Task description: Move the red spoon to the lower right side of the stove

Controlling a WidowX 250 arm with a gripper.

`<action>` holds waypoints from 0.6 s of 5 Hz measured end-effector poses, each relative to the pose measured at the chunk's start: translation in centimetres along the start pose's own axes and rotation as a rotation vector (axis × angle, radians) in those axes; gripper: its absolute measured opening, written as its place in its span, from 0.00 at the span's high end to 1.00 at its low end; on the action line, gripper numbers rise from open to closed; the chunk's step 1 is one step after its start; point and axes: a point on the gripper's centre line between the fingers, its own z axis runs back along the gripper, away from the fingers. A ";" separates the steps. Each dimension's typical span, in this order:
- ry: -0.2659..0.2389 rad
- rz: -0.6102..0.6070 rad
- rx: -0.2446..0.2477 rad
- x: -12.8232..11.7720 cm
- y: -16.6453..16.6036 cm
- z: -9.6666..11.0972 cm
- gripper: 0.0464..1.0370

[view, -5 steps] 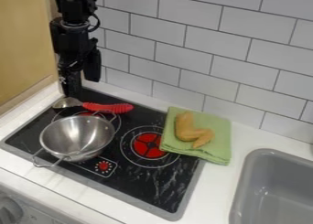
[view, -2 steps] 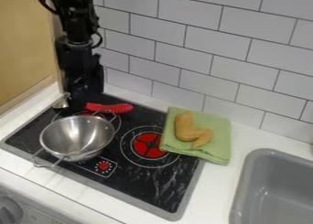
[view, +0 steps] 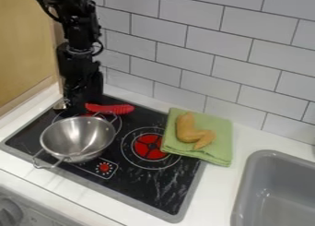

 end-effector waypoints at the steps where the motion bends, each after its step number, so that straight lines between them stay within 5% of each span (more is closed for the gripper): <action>1: 0.002 0.003 -0.001 -0.1 -0.2 -0.1 0.09; 3: 0.037 0.001 -0.035 -0.7 -0.3 -0.1 0.64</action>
